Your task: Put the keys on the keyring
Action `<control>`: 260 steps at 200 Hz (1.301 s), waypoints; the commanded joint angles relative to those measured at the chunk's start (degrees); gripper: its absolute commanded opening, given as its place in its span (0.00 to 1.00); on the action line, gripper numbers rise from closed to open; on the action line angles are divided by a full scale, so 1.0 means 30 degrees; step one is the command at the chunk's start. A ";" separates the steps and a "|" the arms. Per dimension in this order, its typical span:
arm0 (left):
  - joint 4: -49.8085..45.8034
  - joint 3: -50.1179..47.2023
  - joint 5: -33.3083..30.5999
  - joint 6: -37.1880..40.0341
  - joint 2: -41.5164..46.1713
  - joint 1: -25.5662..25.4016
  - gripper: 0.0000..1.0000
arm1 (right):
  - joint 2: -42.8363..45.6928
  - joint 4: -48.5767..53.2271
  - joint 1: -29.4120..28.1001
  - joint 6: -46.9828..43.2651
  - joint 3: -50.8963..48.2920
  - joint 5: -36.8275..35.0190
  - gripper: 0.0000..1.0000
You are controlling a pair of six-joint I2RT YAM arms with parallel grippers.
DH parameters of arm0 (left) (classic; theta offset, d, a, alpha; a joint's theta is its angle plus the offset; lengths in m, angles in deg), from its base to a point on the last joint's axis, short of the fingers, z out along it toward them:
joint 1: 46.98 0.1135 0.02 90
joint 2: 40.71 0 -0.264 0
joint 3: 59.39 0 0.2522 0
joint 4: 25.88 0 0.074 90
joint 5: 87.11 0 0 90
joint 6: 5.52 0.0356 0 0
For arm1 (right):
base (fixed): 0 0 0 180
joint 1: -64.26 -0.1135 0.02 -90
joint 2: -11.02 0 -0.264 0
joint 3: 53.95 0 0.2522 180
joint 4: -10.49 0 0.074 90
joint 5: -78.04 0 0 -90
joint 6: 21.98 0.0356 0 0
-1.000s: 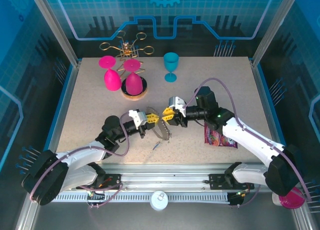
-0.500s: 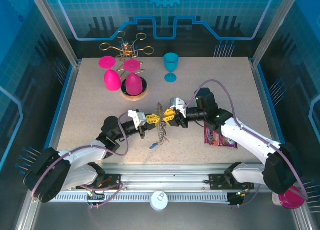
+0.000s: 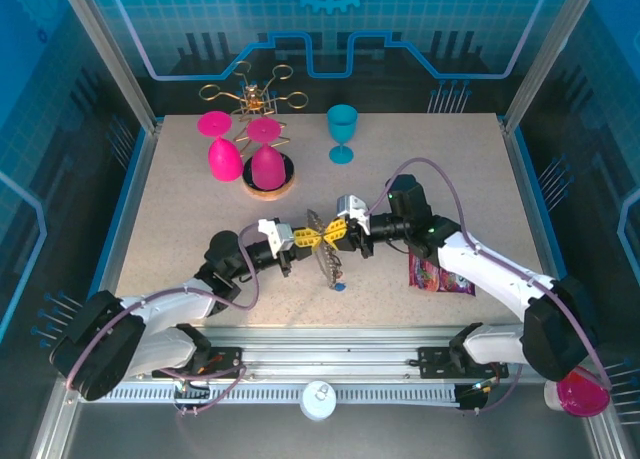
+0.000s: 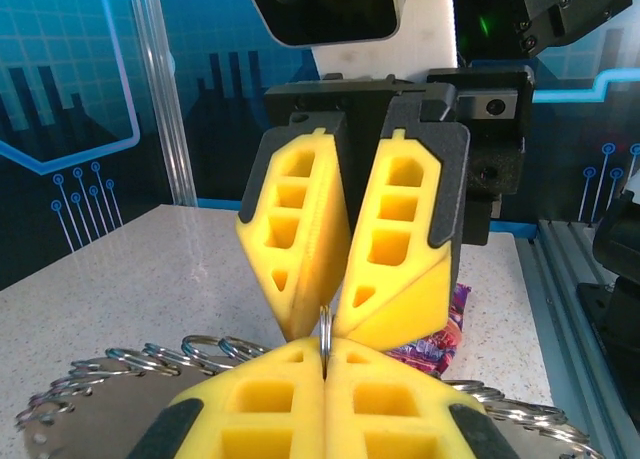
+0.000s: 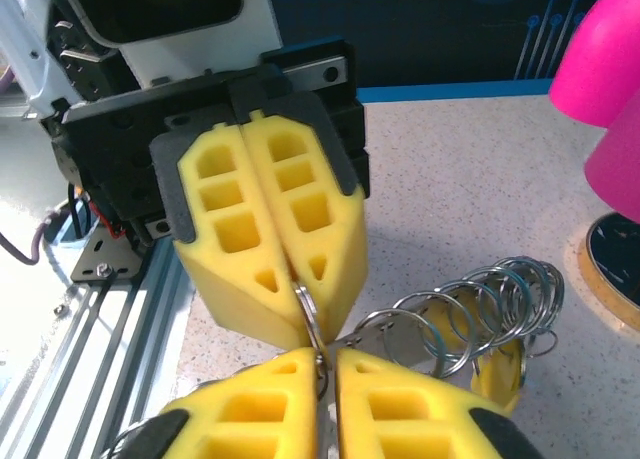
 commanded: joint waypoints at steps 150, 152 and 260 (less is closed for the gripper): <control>-1.4766 0.3822 -0.0539 0.5045 0.3571 0.0100 0.00 | -0.1915 1.0433 -0.2946 -0.5417 0.6566 -0.4117 0.00; -1.4727 0.3805 -0.0512 0.5051 0.3624 0.0129 0.00 | -0.1846 1.0300 -0.2898 -0.5327 0.6506 -0.4053 0.00; -0.7968 0.1637 0.1943 0.2582 0.3994 0.0188 0.00 | -0.0364 0.2712 -0.1147 -0.1713 0.1617 -0.0446 0.19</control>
